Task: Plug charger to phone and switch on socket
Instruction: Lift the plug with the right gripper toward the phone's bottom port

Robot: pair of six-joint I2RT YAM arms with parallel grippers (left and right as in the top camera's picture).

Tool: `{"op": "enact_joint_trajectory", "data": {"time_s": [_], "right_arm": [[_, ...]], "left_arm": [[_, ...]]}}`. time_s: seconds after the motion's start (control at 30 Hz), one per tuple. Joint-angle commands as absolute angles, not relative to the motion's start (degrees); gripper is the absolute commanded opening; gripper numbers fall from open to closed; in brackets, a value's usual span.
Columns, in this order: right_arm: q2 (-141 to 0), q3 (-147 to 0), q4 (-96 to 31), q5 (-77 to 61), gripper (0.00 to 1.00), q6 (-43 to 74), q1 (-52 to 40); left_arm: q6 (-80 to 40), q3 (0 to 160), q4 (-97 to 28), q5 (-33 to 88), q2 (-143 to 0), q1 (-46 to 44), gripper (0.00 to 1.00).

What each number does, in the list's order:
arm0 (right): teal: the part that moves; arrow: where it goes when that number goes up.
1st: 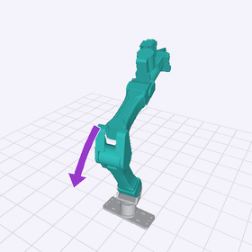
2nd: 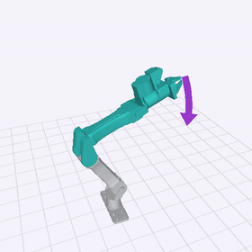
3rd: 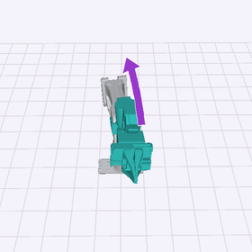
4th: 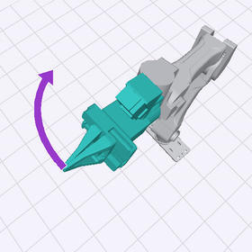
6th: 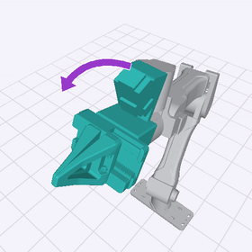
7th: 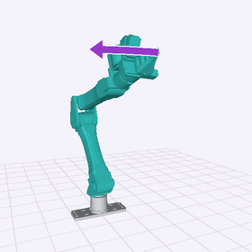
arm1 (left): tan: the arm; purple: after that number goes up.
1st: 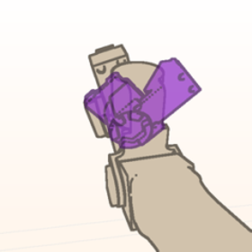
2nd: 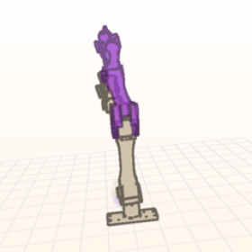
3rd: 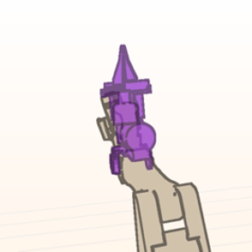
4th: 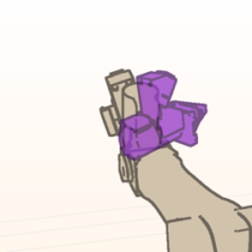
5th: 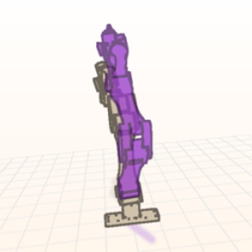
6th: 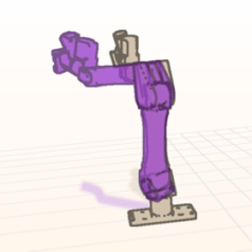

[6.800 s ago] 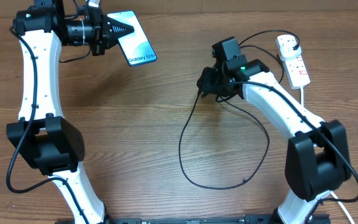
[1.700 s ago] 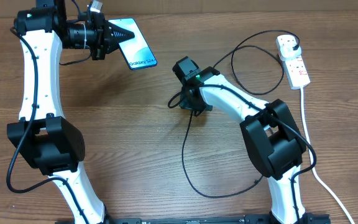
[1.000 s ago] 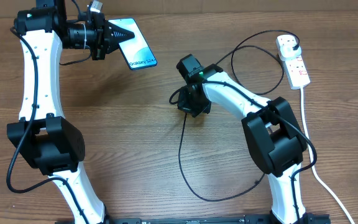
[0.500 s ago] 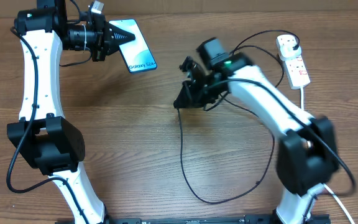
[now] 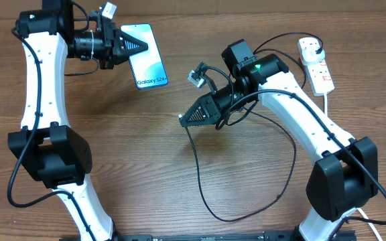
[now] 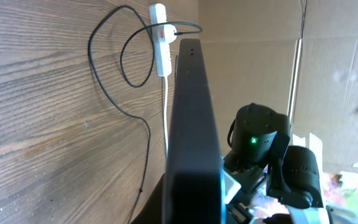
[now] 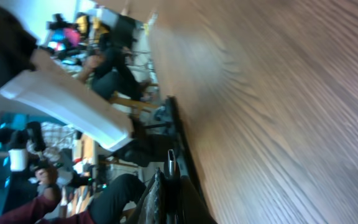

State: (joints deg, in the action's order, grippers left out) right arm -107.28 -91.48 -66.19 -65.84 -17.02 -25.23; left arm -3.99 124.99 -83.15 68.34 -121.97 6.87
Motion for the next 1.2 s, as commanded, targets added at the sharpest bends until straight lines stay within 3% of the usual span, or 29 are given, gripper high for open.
{"op": "enact_joint_trajectory", "data": {"time_s": [0.0,0.23,0.8,1.17], "right_arm": [[-107.2,-91.6,-64.2,-74.2,0.04,-19.0,-25.4],[-107.2,-91.6,-53.5,-77.4,0.04,-7.0,-25.4],[-107.4,-91.1,-33.8,-77.2,0.04,16.0,-25.4],[-107.5,-90.6,-31.7,-77.0,0.04,19.4,-25.4]], "left_arm": [[0.3,125.8,-83.2,72.6,-121.6,5.6,0.04],[1.3,125.8,-81.1,79.6,-121.6,4.5,0.04],[-1.7,125.8,-80.5,82.2,-121.6,4.0,0.04],[-1.7,125.8,-78.1,87.3,-121.6,4.0,0.04]]}}
